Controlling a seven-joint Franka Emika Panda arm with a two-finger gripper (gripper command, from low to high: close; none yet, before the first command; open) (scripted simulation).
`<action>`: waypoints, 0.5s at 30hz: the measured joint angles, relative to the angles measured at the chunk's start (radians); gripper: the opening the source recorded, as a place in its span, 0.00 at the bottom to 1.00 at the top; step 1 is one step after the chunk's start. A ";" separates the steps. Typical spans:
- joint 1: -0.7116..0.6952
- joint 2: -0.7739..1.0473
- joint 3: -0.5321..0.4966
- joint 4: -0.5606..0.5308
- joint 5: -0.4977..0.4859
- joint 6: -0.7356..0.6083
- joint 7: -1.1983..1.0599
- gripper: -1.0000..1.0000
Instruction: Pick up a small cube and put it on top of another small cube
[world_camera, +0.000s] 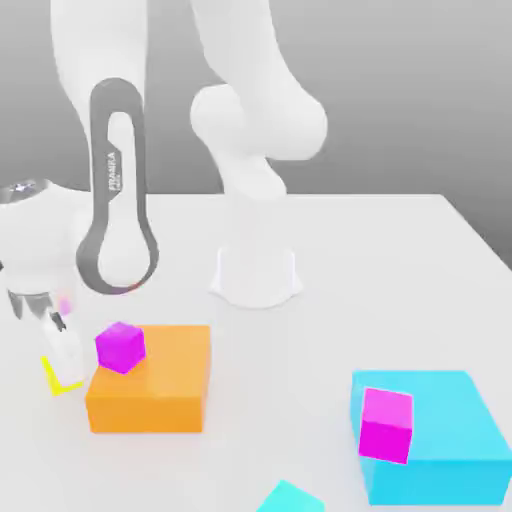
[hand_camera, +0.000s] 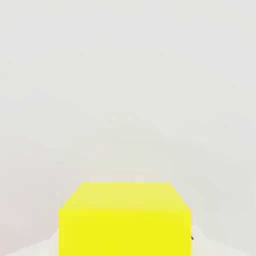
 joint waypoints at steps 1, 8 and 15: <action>0.014 -0.024 -0.018 -0.006 -0.020 -0.019 0.015 0.00; 0.125 -0.232 -0.091 -0.028 -0.217 -0.198 0.196 0.00; 0.424 -0.302 0.074 0.085 -0.257 -0.374 0.390 0.00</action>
